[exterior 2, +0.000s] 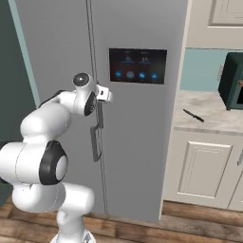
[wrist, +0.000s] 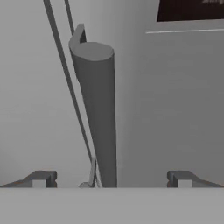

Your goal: Retrieve the butter from the fridge and place it on a plate on the dining table. Then retrieve the butter knife by the fridge and place it near the plate.

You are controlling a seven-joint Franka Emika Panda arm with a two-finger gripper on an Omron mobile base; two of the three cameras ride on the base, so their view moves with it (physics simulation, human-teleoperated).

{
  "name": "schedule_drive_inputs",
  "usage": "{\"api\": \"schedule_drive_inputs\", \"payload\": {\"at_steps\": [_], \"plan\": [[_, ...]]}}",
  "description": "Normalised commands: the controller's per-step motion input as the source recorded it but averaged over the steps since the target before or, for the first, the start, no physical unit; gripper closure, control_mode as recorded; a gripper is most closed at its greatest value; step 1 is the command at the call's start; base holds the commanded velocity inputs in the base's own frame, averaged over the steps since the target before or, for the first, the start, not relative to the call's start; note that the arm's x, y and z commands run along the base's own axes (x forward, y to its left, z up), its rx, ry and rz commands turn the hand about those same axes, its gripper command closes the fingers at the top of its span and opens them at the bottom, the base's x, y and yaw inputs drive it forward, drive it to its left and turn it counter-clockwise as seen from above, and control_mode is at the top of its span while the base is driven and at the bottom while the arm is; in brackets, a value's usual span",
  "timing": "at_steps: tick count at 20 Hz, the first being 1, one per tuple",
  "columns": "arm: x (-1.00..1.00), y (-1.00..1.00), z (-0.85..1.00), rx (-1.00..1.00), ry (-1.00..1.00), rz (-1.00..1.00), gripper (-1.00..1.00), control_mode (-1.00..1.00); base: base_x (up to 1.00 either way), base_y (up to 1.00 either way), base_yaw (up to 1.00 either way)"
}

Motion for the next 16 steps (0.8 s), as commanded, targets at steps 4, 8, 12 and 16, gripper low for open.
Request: {"api": "schedule_drive_inputs", "payload": {"at_steps": [4,8,12,16], "plan": [[0.38,0.00,0.00,0.00,0.00,0.00,-1.00,-1.00,0.00,0.00,0.00],[0.42,0.00,0.00,0.00,0.00,0.00,-1.00,-1.00,0.00,0.00,0.00],[0.37,0.00,-0.02,0.00,0.00,0.00,-1.00,-1.00,0.00,0.00,0.00],[0.32,0.00,-0.13,0.00,-0.01,0.00,-1.00,-1.00,0.00,0.00,0.00]]}}
